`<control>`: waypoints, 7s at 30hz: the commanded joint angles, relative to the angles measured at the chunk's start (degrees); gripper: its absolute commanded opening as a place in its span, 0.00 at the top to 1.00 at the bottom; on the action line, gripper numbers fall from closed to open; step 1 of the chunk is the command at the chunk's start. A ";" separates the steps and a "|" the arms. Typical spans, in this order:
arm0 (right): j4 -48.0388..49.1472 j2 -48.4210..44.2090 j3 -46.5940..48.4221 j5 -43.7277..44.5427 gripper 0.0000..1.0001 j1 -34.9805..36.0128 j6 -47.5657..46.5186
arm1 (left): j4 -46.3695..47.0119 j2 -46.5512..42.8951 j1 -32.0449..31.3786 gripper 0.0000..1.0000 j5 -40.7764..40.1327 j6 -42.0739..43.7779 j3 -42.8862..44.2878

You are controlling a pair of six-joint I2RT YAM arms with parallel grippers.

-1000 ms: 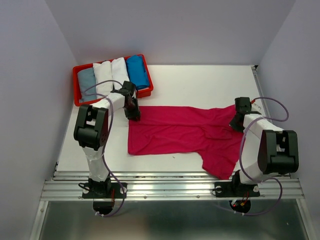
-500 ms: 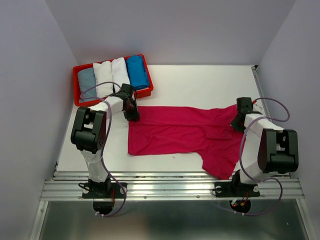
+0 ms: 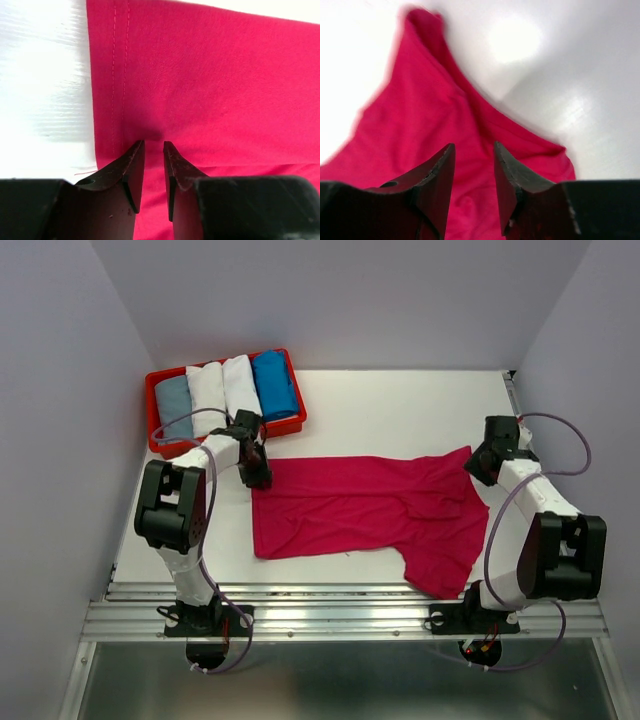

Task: Roll the t-shirts
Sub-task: Fold the T-shirt at the center of the board.

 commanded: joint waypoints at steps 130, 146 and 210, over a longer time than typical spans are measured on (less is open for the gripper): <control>2.31 3.34 1.09 -4.68 0.81 0.09 -1.09 | -3.22 -9.07 3.21 0.67 0.11 -0.51 -0.54; 4.51 19.34 17.79 -6.79 0.87 0.09 0.49 | -2.78 -5.38 2.16 0.67 0.91 -0.16 1.66; 8.29 17.93 10.33 -8.01 0.62 0.09 -0.30 | -4.80 -8.10 4.71 0.67 -0.76 1.33 2.71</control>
